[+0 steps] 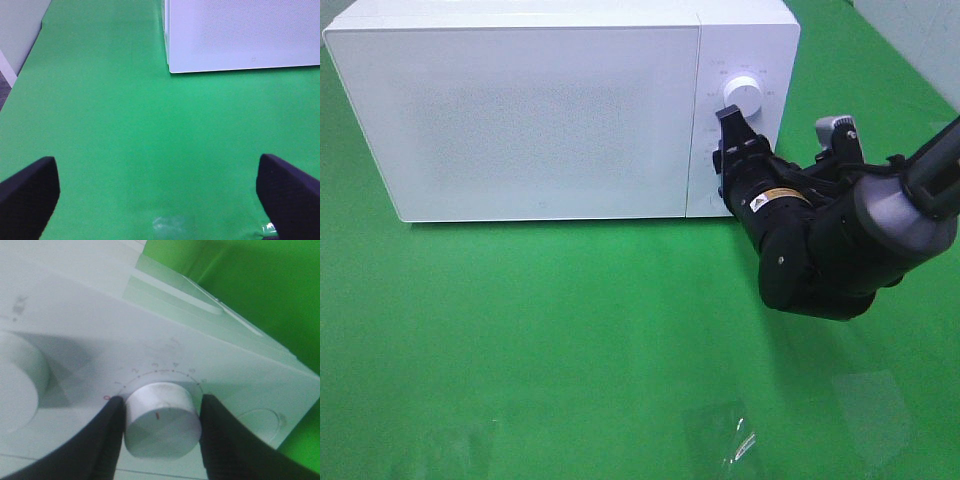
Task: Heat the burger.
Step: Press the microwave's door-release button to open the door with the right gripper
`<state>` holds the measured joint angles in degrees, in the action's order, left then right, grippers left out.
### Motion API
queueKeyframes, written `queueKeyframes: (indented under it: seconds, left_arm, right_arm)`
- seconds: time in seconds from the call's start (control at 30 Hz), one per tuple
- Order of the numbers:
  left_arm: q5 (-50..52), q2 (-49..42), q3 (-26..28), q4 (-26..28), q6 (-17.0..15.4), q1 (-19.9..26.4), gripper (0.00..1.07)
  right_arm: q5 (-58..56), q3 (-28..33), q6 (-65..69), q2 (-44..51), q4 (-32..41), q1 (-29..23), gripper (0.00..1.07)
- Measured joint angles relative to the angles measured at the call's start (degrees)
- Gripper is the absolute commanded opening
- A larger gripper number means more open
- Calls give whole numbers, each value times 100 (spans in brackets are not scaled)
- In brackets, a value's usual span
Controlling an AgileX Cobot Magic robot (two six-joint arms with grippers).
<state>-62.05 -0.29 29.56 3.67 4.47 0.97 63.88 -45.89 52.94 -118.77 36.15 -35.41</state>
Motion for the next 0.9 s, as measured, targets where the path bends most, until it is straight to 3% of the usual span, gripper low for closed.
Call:
queueKeyframes:
  seconds: [0.3,0.9]
  left_arm:
    - [0,0,0,0,0,0,100]
    - [0,0,0,0,0,0,100]
  right_arm:
    - [149,29,2515,-52,-80,6,0]
    - [212,34,2842,-74,-115,6,1]
